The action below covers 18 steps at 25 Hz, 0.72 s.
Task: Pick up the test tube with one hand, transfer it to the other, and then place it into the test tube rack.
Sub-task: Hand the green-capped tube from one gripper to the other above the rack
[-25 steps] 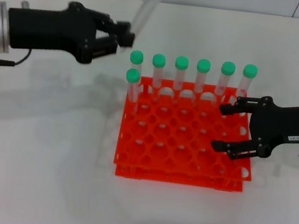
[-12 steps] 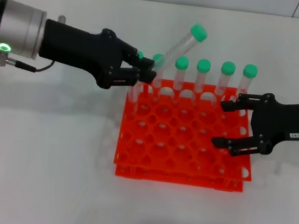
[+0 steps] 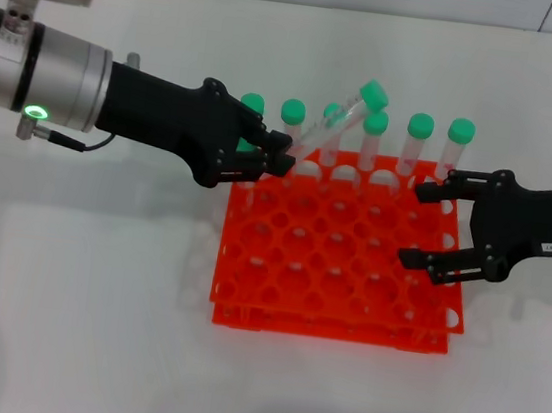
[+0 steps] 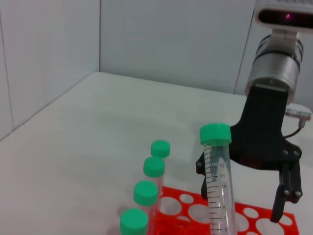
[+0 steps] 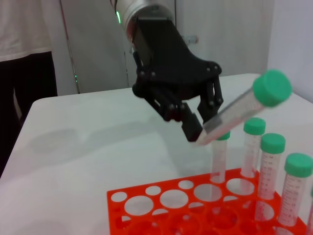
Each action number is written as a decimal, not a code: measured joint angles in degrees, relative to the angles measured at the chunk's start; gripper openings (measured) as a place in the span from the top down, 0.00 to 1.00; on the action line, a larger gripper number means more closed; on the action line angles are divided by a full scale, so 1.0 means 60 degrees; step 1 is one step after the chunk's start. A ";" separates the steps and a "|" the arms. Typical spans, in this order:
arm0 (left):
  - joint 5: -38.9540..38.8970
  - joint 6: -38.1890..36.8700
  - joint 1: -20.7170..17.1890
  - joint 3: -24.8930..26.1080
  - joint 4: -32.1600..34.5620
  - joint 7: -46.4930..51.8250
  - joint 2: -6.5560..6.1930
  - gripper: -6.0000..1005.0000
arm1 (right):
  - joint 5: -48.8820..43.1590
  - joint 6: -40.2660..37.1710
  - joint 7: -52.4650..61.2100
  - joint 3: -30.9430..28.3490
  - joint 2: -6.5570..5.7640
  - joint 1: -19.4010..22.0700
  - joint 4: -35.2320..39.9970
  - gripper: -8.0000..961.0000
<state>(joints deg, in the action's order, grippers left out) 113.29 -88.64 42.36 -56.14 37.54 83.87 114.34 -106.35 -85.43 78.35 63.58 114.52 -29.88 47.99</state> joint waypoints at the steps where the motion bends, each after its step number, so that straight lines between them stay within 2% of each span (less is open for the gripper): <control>1: 0.0028 0.0038 0.0001 -0.0007 -0.0005 -0.0028 0.0021 0.82 | -0.0001 -0.0002 0.0002 -0.0041 -0.0001 0.0000 -0.0006 0.12; 5: 0.0065 0.0092 0.0005 -0.0015 -0.0015 -0.0123 0.0035 0.82 | -0.0002 -0.0044 0.0071 -0.0261 -0.0002 0.0002 0.0014 0.12; 13: 0.0152 0.0209 0.0055 -0.0018 -0.0017 -0.0167 0.0042 0.82 | 0.0048 -0.0572 0.0999 -0.1419 0.0060 -0.0077 0.0057 0.12; 18: 0.0187 0.0224 0.0074 -0.0018 -0.0009 -0.0249 0.0044 0.83 | 0.0917 -0.0505 0.1489 -0.1560 0.0066 -0.0078 -0.0253 0.12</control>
<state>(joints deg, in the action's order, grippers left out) 114.41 -87.29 42.80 -56.25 37.49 82.37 114.61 -100.85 -88.46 87.28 54.22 114.92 -30.35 46.47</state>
